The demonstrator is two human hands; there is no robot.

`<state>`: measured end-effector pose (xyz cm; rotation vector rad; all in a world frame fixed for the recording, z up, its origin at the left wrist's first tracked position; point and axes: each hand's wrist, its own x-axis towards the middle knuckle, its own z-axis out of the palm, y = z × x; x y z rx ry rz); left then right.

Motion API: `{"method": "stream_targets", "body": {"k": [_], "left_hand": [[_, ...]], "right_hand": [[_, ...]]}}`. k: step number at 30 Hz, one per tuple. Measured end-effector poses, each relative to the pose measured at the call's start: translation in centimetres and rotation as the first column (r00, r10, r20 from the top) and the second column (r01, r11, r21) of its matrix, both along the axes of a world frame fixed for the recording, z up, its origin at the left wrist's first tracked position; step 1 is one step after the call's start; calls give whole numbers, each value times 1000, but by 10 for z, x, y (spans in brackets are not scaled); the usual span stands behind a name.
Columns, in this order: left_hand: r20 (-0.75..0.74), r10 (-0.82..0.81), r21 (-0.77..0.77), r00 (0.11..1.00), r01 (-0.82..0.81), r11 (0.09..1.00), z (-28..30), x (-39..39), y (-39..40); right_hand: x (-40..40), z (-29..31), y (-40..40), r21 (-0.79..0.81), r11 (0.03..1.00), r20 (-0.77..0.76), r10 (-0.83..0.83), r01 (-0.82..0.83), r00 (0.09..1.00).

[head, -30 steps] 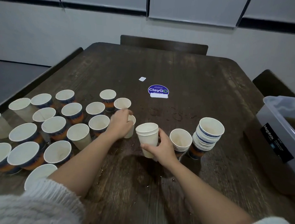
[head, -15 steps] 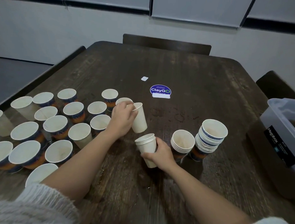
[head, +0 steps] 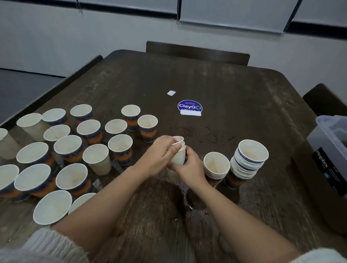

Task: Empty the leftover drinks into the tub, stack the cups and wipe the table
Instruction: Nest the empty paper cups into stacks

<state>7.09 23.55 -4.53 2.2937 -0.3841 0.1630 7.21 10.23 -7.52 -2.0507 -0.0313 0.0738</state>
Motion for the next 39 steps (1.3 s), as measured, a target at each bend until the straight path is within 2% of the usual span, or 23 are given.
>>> {"method": "stream_targets", "body": {"k": [4,6,9,10,12,14,16,18,21,26,29,31,33,35,37,39], "left_hand": [[-29,5,13,1000,-5,1000,1,-6,5],[-4,34,-41,999,-34,999,6,-8,16],[69,267,-74,961,-262,962,14,-8,50],[68,380,-8,922,-381,925,14,-8,65],[11,567,224,824,-554,801,11,-9,93],[-89,631,481,770,-521,704,6,-18,112],[-180,645,643,742,-408,649,-3,-26,123],[-205,668,721,715,-352,598,-14,-33,129],[-103,655,735,748,-387,556,-26,-39,131],[10,689,585,724,-564,583,-17,-51,128],[125,709,380,694,-694,612,-1,-60,117],[167,689,227,705,-707,669,13,-64,105],[179,621,120,763,-644,756,25,-64,93],[193,496,44,847,-512,858,35,-65,80],[209,328,51,921,-345,937,38,-67,67],[209,175,119,962,-203,972,33,-70,54]], "right_hand": [[-8,0,4,-1,999,-35,41,-41,999],[-12,1,6,-5,999,-28,49,-49,998],[-18,1,5,-25,998,-26,64,-65,998],[-21,1,3,-25,997,-45,79,-80,996],[-24,1,-1,-19,995,-89,99,-101,991],[-28,1,-3,-14,994,-104,107,-109,989],[-31,2,-2,-13,994,-113,111,-113,987],[-34,2,-1,2,993,-122,114,-114,986],[-38,1,-1,2,993,-119,119,-120,986],[-48,-1,1,4,989,-151,146,-147,978],[-54,-5,3,-17,987,-169,157,-162,973],[-60,-6,6,-38,984,-165,165,-174,972],[-65,-6,8,-55,980,-160,181,-191,971],[-70,-3,9,-69,974,-138,205,-216,969],[-73,-1,9,-74,973,-106,211,-220,972],[-76,7,8,-43,981,-75,187,-190,980]]}}
